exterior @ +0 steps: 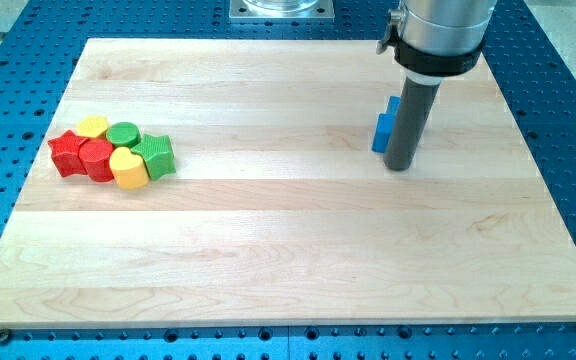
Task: Push the blue blocks to the top right side of the board
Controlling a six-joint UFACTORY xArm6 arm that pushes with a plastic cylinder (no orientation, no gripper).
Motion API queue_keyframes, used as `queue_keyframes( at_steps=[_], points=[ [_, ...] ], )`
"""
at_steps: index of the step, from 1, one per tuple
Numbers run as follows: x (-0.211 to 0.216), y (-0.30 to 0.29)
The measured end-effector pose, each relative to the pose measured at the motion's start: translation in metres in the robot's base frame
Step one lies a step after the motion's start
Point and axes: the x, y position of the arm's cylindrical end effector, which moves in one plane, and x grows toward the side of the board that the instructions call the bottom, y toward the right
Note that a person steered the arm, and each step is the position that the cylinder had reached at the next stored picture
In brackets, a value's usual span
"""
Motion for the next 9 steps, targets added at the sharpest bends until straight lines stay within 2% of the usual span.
queue_keyframes(
  at_steps=[1, 4, 5, 6, 7, 9],
  points=[
    [-0.022, 0.0],
    [-0.012, -0.047],
    [-0.02, -0.043],
    [-0.056, -0.005],
    [-0.074, 0.021],
    [-0.08, 0.037]
  ],
)
